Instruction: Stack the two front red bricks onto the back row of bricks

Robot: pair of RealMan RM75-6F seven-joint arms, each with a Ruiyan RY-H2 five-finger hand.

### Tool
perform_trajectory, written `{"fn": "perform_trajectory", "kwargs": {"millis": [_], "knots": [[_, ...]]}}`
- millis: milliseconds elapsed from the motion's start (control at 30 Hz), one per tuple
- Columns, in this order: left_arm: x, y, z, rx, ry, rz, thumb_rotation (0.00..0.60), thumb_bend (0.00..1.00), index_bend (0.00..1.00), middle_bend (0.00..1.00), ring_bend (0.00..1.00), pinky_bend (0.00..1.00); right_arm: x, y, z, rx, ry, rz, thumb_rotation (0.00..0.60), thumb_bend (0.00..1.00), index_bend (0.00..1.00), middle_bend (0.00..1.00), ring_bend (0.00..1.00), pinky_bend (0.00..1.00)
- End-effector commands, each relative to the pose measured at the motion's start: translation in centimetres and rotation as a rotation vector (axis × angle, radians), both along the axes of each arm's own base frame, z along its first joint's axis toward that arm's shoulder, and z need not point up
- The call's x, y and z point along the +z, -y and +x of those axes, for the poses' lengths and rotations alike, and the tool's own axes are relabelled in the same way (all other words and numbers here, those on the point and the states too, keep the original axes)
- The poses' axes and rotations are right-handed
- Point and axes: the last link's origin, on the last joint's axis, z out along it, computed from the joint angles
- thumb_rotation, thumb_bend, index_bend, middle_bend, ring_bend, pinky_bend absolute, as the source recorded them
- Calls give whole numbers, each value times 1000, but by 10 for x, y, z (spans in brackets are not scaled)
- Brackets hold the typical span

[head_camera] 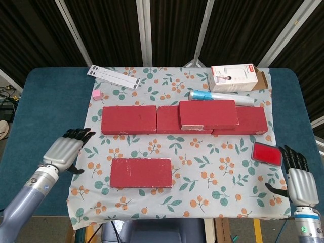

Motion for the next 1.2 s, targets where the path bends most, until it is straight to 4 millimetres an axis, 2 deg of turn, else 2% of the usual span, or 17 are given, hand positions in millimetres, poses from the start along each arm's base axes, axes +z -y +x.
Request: {"fn": "perform_trajectory", "kwargs": {"millis": [33,200,300,433,733,1200], "knots": [[-29,-7,43,-30,-34,-113,600,0,0,0,0,7,-2,0,-2,-19,-7,5,600,69,0,0,0,0],[-47,-8,68,13,-35,-152,600,0,0,0,0,0,-4,2,-1,-35,-8,3,600,68,0,0,0,0],[-56,-7,78,15,-90,-150,600,0,0,0,0,0,-5,2,-3,-47,-7,7,600,69,0,0,0,0],[-66,-2,89,59,-62,-160,600,0,0,0,0,0,-5,4,-4,-53,-9,7,600,67,0,0,0,0],[-90,3,95,64,-102,-168,600,0,0,0,0,0,-6,5,-5,-62,-7,5,600,68,0,0,0,0],[-130,7,93,50,-122,-163,600,0,0,0,0,0,-7,6,-6,-66,1,3,600,68,0,0,0,0]]}}
